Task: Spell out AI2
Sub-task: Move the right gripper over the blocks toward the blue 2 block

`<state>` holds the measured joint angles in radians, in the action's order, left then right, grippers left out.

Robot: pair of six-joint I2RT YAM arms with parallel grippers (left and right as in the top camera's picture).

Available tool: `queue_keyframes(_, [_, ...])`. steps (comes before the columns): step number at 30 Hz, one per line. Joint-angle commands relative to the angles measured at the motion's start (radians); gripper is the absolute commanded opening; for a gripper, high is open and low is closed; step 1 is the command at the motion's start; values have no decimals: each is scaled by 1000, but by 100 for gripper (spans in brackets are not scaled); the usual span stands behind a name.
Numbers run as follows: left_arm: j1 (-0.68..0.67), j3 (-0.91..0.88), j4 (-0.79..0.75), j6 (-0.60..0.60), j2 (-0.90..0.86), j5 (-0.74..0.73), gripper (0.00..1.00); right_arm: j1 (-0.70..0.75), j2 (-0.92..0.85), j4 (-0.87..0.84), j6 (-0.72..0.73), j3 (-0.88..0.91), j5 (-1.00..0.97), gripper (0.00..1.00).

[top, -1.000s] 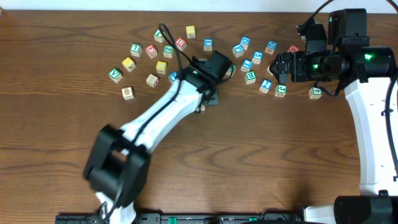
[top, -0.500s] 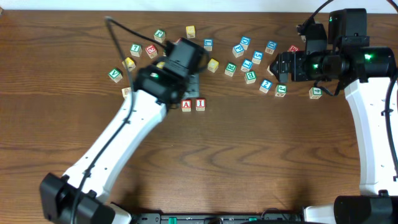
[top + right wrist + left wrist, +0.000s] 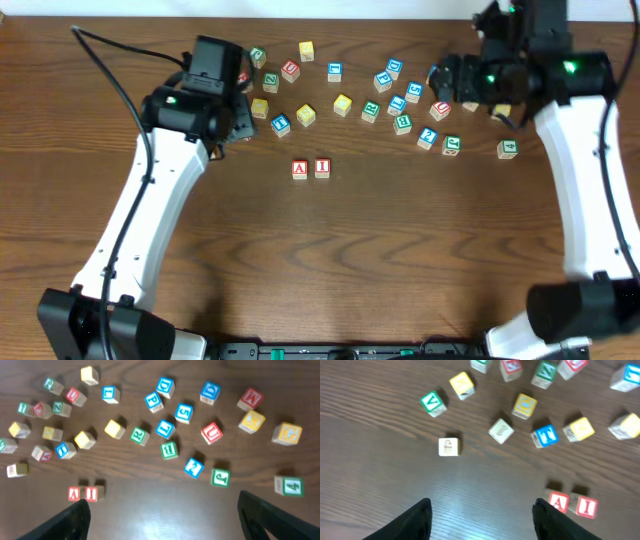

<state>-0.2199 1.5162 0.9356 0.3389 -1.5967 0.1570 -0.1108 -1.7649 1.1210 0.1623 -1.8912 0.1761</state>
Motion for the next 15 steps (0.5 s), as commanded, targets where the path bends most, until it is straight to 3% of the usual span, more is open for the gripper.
queue_keyframes(1, [33, 21, 5, -32, 13, 9, 66, -29, -123, 39, 25, -160, -55, 88])
queue_keyframes(7, [56, 20, 3, -32, 13, 13, 75, -33, -316, 56, 78, -348, -63, 85])
queue_keyframes(15, [98, 19, 2, -51, 13, 13, 79, -40, -430, 51, 96, -356, -62, 84])
